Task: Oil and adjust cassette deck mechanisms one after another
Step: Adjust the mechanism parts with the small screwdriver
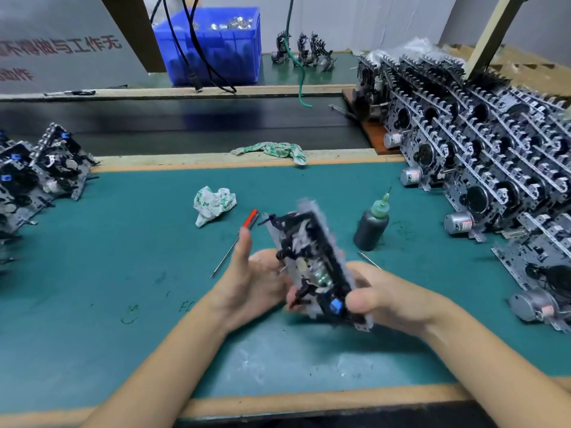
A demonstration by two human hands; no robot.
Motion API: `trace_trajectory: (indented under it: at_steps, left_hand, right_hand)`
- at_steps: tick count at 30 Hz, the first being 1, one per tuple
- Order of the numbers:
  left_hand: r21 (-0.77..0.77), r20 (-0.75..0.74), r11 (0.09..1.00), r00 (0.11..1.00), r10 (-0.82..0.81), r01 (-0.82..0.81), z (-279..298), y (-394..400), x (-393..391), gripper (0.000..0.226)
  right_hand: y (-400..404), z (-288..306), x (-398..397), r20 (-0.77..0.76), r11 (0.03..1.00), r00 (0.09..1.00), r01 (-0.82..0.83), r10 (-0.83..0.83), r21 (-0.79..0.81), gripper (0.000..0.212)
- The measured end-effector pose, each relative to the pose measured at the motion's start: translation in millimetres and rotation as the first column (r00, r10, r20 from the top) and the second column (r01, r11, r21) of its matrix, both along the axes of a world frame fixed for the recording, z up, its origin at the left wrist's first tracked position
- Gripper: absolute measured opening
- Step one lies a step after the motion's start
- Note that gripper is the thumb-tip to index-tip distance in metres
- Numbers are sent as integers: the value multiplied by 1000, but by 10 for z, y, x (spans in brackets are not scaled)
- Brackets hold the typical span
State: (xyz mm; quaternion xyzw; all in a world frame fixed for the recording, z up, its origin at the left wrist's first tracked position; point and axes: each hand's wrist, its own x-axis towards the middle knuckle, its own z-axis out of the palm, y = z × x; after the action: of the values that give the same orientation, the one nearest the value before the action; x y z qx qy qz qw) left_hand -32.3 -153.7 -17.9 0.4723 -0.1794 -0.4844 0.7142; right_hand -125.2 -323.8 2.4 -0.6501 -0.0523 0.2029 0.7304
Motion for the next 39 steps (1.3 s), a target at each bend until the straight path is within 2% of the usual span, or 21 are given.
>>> trace_trajectory:
  at_steps: [2,4,5,8,10,11,12,13,15,17,18,19,20,21,22,23,25,27,29,32,39]
  left_hand:
    - [2,-189,999,981,36,-36,-111,-23,55,127]
    - [19,-332,997,940,80,-78,-167,-76,17,118]
    - [-27,-388,999,921,25,-38,-166,-105,12,121]
    - [-261,-338,962,926,-167,78,-140,-124,5,114]
    - [-281,-365,955,909,-202,99,-143,-80,37,113]
    - [-261,-397,962,900,-179,77,-172,-62,56,113]
    - [-274,-410,960,895,-177,64,-202,-65,74,108]
    - [-292,-396,954,900,-181,64,-209,-78,73,98]
    - [-283,-387,957,904,-179,68,-212,-128,51,87]
    - [-250,-447,967,882,-152,39,-258,-176,59,92]
    - [-246,-468,969,872,-144,27,-257,-188,68,94]
    - [-236,-483,972,867,-120,3,-258,-197,80,95]
    - [-223,-502,975,860,-91,-27,-271,-202,91,96]
    - [-203,-520,978,852,-62,-53,-283,-215,98,97]
    - [-182,-533,981,845,-39,-69,-295,-227,105,97]
    - [-150,-528,986,849,-15,-76,-316,-240,114,96]
    - [-83,-502,994,865,15,-65,-328,-260,125,94]
    - [-44,-495,998,869,26,-55,-330,-260,132,91]
    - [-29,-494,998,869,35,-57,-350,-257,137,88]
    - [-39,-493,998,870,20,-45,-381,-249,141,88]
    - [-48,-474,998,880,10,-37,-384,-250,148,85]
  right_hand:
    - [92,-54,-2,-97,960,994,-20,49,278,81]
    - [189,-102,17,-43,909,986,-128,158,396,52]
    - [219,-124,26,-30,909,986,-141,166,391,44]
    - [155,-174,13,-143,990,990,7,13,139,74]
    - [43,-176,-42,-52,980,992,104,-114,-172,45]
    - [-22,-156,-72,14,940,985,171,-174,-294,27]
    - [-92,-121,-102,78,884,966,258,-248,-391,22]
    - [-168,-108,-136,163,784,930,366,-329,-501,29]
    - [-304,-130,-175,383,407,844,522,-377,-750,38]
    - [-341,-179,-161,440,-104,859,428,-263,-898,31]
    - [-332,-218,-140,397,-262,889,337,-228,-904,28]
    - [-316,-272,-114,365,-315,907,291,-209,-903,26]
    - [-306,-319,-96,359,-300,912,293,-198,-908,20]
    - [-312,-338,-82,380,-213,903,339,-198,-916,15]
    - [-330,-343,-75,430,-43,873,432,-230,-901,13]
    - [-337,-333,-67,446,209,839,519,-312,-829,13]
    - [-284,-242,-31,324,668,836,548,-442,-503,14]
    - [-205,-176,3,134,872,907,422,-400,-247,20]
    - [-151,-153,49,7,920,954,292,-300,-262,32]
    - [-143,-150,92,-126,912,954,214,-272,-350,47]
    - [-133,-161,81,-157,918,957,175,-243,-355,44]
